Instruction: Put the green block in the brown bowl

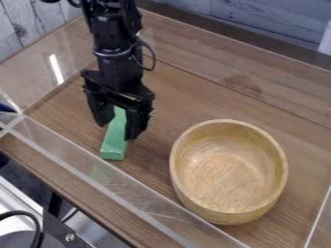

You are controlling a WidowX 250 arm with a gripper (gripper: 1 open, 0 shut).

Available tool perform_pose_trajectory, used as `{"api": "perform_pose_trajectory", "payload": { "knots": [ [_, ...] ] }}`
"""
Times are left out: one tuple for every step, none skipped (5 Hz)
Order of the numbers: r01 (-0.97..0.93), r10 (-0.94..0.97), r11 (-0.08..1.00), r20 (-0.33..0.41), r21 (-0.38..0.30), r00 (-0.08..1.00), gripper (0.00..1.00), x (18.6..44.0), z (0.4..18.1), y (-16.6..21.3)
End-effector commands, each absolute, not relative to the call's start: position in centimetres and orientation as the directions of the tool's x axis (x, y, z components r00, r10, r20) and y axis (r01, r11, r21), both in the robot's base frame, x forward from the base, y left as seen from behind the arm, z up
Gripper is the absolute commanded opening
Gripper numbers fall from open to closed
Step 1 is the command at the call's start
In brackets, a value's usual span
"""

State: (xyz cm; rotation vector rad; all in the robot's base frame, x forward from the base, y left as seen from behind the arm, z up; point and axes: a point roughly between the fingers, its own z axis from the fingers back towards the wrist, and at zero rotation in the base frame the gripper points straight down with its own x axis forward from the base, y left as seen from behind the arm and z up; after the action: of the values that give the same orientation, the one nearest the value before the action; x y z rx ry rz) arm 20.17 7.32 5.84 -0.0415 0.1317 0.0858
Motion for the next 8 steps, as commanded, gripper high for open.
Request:
{"api": "perform_pose_trajectory", "payload": {
  "knots": [
    [-0.102,0.098,0.994,-0.102,-0.035,0.990,1.00,20.6,6.5,7.6],
    [-0.107,0.103,0.993,-0.100,-0.044,0.990,1.00,20.6,6.6,7.5],
    [-0.113,0.108,0.993,-0.109,-0.041,0.988,1.00,20.6,6.1,7.7],
    [-0.119,0.114,0.992,-0.118,-0.037,0.986,1.00,20.7,5.5,7.9],
    [-0.124,0.119,0.992,-0.124,-0.035,0.985,1.00,20.7,5.0,8.0],
    [-0.129,0.124,0.991,-0.129,-0.035,0.984,1.00,20.8,4.7,8.1],
    [-0.133,0.127,0.990,-0.130,-0.037,0.983,1.00,21.0,4.6,8.2],
    [-0.137,0.131,0.990,-0.129,-0.041,0.983,1.00,21.1,4.5,8.3]
  ]
}}
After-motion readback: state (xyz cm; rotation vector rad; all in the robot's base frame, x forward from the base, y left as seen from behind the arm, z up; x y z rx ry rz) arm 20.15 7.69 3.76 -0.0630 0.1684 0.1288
